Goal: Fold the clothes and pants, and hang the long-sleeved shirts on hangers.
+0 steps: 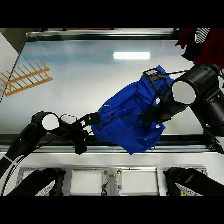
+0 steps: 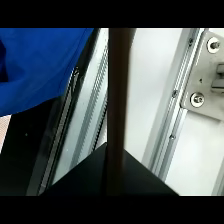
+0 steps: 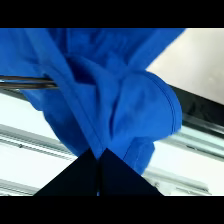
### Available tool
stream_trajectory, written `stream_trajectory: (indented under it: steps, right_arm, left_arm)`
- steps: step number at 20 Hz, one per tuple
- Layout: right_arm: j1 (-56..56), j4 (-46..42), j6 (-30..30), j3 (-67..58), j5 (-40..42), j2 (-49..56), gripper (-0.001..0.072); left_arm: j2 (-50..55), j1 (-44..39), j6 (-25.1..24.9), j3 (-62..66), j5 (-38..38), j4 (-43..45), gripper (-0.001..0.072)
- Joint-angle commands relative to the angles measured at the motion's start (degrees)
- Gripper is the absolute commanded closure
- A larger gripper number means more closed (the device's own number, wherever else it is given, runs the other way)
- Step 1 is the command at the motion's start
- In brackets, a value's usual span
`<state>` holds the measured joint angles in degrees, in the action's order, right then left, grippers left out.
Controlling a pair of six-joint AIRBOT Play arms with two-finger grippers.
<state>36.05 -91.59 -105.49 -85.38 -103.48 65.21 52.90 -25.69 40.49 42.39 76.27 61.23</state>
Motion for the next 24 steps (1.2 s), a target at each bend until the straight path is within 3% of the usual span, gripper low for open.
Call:
stream_trajectory:
  steps: [1, 6, 10, 17, 24]
  right_arm:
    - [2.05, 2.32, -0.42, -0.04, 4.66, -0.07, 0.0704]
    - [2.6, 2.99, -1.92, -0.04, 10.86, 0.72, 0.0704]
    - [3.15, 10.62, -1.88, -0.02, 16.13, 1.42, 0.0705]
    - [8.04, 13.44, -1.84, -0.02, 26.97, 1.49, 0.0704]
    - [8.44, 17.25, -0.74, -0.02, 28.26, 3.26, 0.0703]
  left_arm:
    - [0.02, 0.55, -0.02, -0.02, -0.26, 0.0, 0.0699]
    - [0.02, 0.44, -1.42, -0.02, -0.22, -2.78, 0.0699]
    - [0.02, 0.44, -2.16, -0.02, -1.36, -4.31, 0.0699]
    - [0.02, 0.44, -2.19, -0.02, -1.49, -4.31, 0.0698]
    - [0.02, 0.44, -2.16, -0.02, -1.46, -4.31, 0.0698]
